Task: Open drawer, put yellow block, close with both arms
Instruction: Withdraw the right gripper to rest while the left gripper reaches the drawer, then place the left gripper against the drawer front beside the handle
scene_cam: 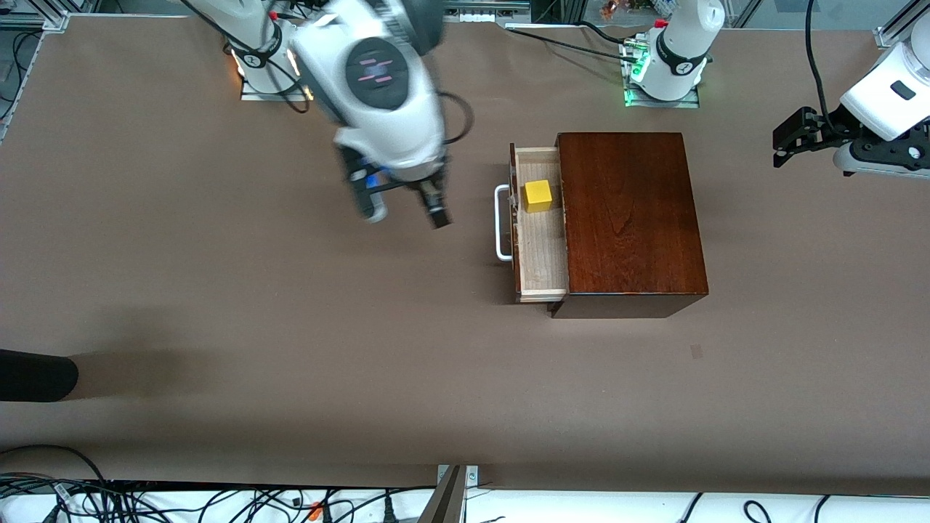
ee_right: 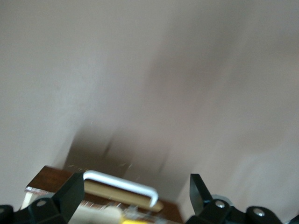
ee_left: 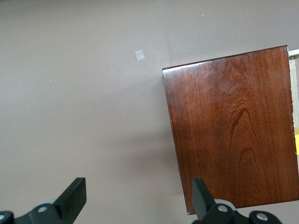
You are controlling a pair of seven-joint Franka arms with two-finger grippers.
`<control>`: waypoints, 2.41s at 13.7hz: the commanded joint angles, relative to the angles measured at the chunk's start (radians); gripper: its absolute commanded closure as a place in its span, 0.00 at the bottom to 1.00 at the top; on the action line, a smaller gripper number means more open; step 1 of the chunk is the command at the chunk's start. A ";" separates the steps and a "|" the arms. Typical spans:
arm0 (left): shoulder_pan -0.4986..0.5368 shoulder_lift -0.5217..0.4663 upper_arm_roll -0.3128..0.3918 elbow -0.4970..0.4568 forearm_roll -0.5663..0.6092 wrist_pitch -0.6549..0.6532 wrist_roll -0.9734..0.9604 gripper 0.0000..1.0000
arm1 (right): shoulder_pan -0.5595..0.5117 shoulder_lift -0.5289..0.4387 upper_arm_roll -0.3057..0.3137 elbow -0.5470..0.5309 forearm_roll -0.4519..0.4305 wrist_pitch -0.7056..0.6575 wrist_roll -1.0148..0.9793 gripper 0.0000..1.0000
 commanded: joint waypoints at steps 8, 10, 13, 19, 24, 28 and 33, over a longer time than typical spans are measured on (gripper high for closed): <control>-0.029 0.138 -0.110 0.033 -0.096 -0.033 0.012 0.00 | -0.332 -0.416 -0.223 -0.464 0.036 -0.026 -1.301 0.00; -0.058 0.245 -0.173 0.102 -0.149 -0.034 0.027 0.00 | -0.338 -0.456 -0.277 -0.513 0.022 0.012 -1.479 0.00; -0.135 0.363 -0.273 0.167 -0.151 0.028 0.100 0.00 | -0.387 -0.543 -0.309 -0.658 -0.001 0.130 -1.717 0.00; -0.226 0.497 -0.359 0.151 -0.180 0.320 0.638 0.00 | -0.395 -0.554 -0.321 -0.656 -0.073 0.143 -1.758 0.00; -0.352 0.574 -0.359 0.145 -0.003 0.472 0.832 0.00 | -0.395 -0.567 -0.320 -0.656 -0.072 0.149 -1.756 0.00; -0.382 0.604 -0.358 0.067 0.090 0.475 0.823 0.00 | -0.393 -0.560 -0.318 -0.652 -0.061 0.140 -1.746 0.00; -0.377 0.617 -0.358 -0.028 0.171 0.639 0.834 0.00 | -0.393 -0.559 -0.318 -0.652 -0.058 0.132 -1.741 0.00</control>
